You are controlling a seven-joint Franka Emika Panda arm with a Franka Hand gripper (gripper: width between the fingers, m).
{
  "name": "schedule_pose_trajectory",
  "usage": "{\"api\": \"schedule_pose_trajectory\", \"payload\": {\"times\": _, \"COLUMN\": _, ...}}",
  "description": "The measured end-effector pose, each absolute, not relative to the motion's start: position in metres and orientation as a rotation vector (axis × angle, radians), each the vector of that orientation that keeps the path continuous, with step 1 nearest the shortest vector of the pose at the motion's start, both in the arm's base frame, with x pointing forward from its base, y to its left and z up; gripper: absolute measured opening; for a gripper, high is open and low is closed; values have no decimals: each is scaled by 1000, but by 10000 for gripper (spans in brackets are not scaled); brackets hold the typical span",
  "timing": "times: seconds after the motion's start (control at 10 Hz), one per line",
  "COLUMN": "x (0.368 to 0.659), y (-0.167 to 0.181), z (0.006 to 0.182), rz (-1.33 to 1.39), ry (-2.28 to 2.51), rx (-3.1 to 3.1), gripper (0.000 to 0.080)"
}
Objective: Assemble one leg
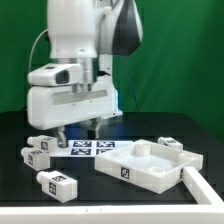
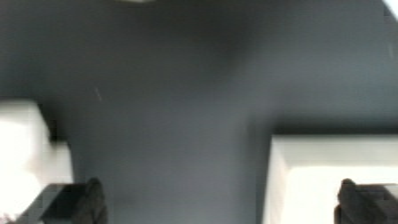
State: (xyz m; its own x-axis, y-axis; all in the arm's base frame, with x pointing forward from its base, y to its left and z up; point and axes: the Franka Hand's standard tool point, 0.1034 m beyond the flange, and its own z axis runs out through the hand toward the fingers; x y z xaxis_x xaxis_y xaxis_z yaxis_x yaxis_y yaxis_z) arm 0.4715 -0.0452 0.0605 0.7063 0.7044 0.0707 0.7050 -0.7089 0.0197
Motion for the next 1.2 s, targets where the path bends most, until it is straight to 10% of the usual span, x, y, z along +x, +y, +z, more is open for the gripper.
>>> {"api": "schedule_pose_trajectory", "payload": {"times": 0.4, "x": 494, "y": 18, "z": 38, "rz": -165, "ry": -1119, "rx": -2907, "gripper": 649}}
{"api": "schedule_pose_trajectory", "payload": {"times": 1.0, "x": 488, "y": 7, "z": 18, "rz": -154, "ry": -1146, "rx": -2894, "gripper": 636}}
{"api": "schedule_pose_trajectory", "payload": {"times": 1.2, "x": 488, "y": 7, "z": 18, "rz": -154, "ry": -1145, "rx": -2895, "gripper": 269}}
